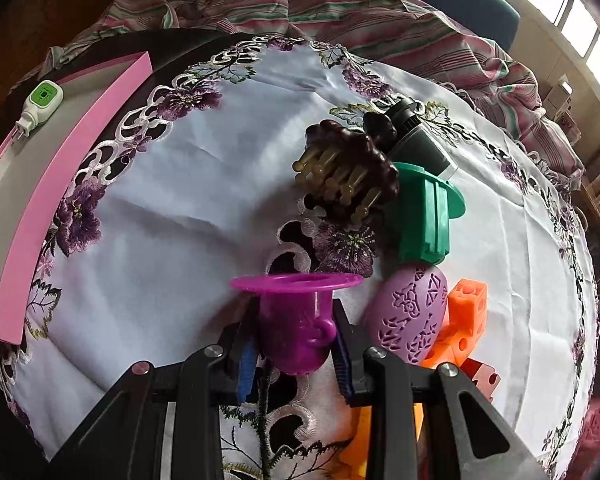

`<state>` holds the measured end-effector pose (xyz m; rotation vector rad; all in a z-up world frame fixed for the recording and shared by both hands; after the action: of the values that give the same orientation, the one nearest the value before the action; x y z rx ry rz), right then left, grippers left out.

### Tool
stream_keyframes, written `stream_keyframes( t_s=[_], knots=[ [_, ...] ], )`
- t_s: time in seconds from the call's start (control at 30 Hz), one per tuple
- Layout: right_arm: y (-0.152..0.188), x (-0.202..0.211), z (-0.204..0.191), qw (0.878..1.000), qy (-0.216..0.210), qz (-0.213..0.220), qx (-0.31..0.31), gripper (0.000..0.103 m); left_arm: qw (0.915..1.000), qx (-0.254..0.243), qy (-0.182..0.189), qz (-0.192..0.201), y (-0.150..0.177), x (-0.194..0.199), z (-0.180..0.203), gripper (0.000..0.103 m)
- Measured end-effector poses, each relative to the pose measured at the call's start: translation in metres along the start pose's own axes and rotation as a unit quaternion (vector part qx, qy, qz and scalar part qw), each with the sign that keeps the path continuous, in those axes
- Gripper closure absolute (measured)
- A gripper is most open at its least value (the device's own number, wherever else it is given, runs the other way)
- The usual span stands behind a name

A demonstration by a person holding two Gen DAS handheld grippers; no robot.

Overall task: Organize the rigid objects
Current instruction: 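Carry the magenta cup toy into the tray and open the right tool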

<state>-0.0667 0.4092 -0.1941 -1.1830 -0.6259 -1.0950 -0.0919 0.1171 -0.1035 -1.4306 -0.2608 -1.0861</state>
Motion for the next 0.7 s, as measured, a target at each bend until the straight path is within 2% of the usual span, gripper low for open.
stream_keyframes(
  t_s=[0.2,0.43,0.7],
  knots=[
    [0.000,0.002,0.000,1.000,-0.002,-0.002,-0.005,0.072,0.9999,0.004,-0.014,0.008,0.003,0.007,-0.011,0.029],
    [-0.015,0.034,-0.022,0.997,-0.067,0.022,-0.035,0.072,0.9995,0.016,-0.022,0.017,0.003,0.016,-0.026,0.029],
    [-0.058,0.094,-0.090,0.985,-0.148,0.086,-0.013,0.072,0.9988,0.038,-0.025,0.020,0.007,0.020,-0.043,0.029]
  ],
)
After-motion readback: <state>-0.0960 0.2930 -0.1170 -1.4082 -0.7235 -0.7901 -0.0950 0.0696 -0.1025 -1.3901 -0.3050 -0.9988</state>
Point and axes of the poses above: each gripper's, at about its wrist camera, not at the fingertips, and x roughly against the way its jaws point, z to its right, y to its underside, the point moved 10 cm from there along -x, roughly the way its jaws point, and after that the axes turned 11 degrees about y, right-handed, at the moved point
